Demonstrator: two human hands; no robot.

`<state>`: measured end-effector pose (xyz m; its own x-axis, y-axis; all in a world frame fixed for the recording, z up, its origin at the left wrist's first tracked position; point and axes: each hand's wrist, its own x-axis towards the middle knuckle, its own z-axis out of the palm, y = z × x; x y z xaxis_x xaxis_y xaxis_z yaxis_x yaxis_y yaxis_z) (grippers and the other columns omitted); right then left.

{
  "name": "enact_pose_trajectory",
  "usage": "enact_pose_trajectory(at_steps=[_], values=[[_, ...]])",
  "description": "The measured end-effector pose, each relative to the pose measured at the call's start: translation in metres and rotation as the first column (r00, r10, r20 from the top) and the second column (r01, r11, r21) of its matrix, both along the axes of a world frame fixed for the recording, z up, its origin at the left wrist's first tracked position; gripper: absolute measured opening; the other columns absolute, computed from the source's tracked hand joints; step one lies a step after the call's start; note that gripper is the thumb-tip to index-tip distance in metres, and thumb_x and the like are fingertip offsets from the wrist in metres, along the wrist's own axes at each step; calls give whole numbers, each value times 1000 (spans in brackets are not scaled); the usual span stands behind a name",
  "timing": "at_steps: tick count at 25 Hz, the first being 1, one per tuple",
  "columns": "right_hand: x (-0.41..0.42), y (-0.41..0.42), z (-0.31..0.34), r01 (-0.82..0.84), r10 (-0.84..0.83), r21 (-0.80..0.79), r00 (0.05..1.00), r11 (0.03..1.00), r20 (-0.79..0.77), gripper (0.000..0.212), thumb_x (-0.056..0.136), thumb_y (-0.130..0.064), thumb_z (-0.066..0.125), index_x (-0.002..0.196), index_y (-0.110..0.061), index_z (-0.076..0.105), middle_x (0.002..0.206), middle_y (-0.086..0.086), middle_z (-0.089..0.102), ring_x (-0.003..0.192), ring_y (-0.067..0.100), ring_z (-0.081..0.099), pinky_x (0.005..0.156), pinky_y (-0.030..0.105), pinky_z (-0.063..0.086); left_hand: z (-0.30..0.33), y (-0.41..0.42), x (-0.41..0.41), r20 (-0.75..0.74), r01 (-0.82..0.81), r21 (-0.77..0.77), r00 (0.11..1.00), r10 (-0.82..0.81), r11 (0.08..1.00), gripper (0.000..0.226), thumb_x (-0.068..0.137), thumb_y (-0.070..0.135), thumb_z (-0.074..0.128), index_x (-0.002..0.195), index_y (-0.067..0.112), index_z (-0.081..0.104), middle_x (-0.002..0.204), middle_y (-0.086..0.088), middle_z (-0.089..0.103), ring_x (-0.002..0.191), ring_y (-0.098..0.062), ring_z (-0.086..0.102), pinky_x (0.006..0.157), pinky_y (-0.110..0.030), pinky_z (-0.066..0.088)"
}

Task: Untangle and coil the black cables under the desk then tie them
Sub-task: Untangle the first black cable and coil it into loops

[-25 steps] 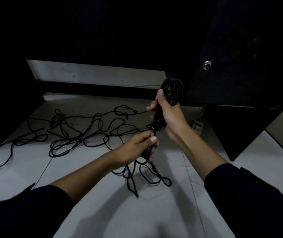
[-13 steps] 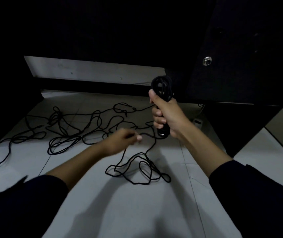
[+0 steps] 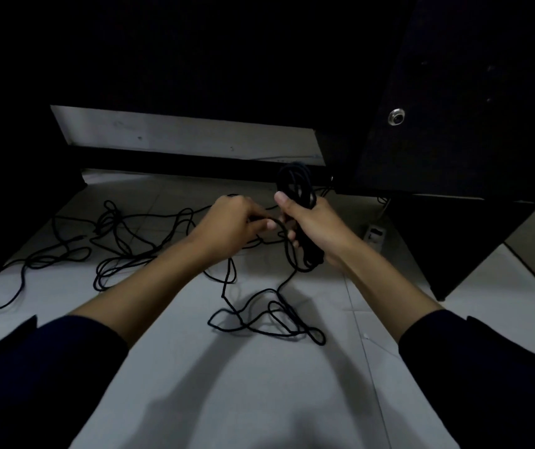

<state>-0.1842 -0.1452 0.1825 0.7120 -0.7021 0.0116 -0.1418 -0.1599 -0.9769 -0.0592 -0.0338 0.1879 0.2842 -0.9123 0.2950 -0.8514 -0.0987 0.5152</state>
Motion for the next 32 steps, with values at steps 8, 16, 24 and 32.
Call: enact_pose_trajectory(at_steps=[8,16,24,32], values=[[1,-1,-9,-8,-12,-254,997,967,-78,28,95,-47,52,81,-23,61,52,-6,60,55,5,60,64,24,48,0,-3,-7,-156,-63,-22,986,59,998,19,90,33,63,78,21,71,59,2,63,43,0,51,46,-16,39],[-5,1,-6,-29,25,80,998,996,53,23,85,-45,67,85,-23,61,50,-15,50,44,2,43,44,19,40,7,16,27,-375,178,206,923,-90,962,15,90,32,62,86,19,69,76,10,64,72,-1,58,69,-20,44],[-6,14,-13,-192,191,-24,981,981,-23,27,78,-28,79,90,-10,62,58,-6,44,43,3,38,40,18,33,18,-9,-4,-794,-65,-252,584,-168,965,15,89,5,62,91,15,51,78,-2,54,66,-7,58,59,-13,49],[2,23,-14,-109,109,1,993,994,41,14,84,-16,72,78,-20,60,56,-9,52,39,0,42,38,16,34,18,-19,-21,-948,-268,-231,276,-155,935,21,89,13,65,81,16,46,68,-2,52,51,-5,58,37,-18,34]])
